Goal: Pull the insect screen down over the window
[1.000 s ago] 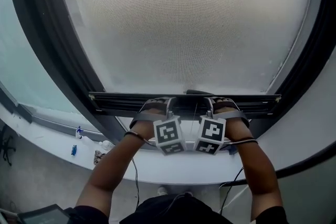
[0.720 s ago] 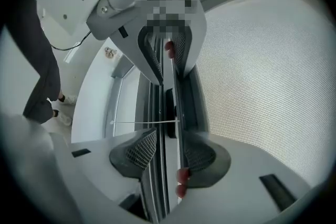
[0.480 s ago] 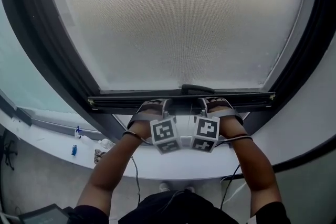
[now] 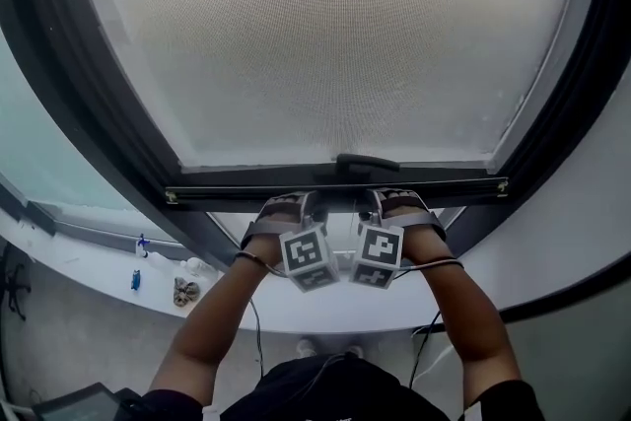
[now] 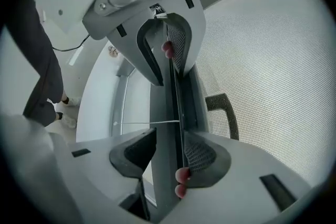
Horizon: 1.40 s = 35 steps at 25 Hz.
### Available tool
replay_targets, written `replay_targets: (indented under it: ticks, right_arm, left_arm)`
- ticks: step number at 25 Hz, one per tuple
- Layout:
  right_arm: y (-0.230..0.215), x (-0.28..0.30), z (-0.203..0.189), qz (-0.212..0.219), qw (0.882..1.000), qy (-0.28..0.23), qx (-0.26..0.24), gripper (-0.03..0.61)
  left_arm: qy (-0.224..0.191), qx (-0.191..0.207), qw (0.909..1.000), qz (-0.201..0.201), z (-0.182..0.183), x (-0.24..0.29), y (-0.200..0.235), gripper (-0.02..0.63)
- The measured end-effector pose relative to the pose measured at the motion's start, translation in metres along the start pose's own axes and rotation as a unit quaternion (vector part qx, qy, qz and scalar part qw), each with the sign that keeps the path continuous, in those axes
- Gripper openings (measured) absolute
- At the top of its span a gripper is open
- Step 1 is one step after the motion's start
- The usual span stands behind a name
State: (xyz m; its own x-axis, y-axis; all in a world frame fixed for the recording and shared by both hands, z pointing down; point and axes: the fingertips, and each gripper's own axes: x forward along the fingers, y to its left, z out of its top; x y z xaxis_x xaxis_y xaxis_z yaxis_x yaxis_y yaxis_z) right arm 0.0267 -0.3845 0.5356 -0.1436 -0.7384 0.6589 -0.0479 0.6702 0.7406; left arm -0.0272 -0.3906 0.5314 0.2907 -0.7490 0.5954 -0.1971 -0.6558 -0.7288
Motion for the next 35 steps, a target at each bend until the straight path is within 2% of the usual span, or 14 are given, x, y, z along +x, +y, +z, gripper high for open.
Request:
replay_targets:
  ticks: [7, 14, 20, 35]
  right_arm:
    - [-0.0024, 0.0012, -0.0016, -0.014, 1.0, 0.0, 0.001, 0.164]
    - [-0.0033, 0.0001, 0.0015, -0.008, 1.0, -0.008, 0.021, 0.164]
    - [-0.0015, -0.0005, 0.0045, -0.011, 1.0, -0.013, 0.024, 0.164]
    - [-0.0035, 0.0006, 0.0025, -0.01, 0.999, -0.013, 0.033, 0.164]
  left_arm:
    - [0.01, 0.014, 0.9996, 0.02, 0.0002, 0.0025, 0.0016, 0.12]
    - [-0.007, -0.013, 0.9999, -0.003, 0.0007, 0.0, 0.0009, 0.12]
    - [-0.008, -0.011, 0.9999, 0.01, -0.0017, 0.0, 0.0019, 0.12]
    - [-0.001, -0.012, 0.9999, 0.007, 0.0001, 0.0031, 0.0027, 0.12]
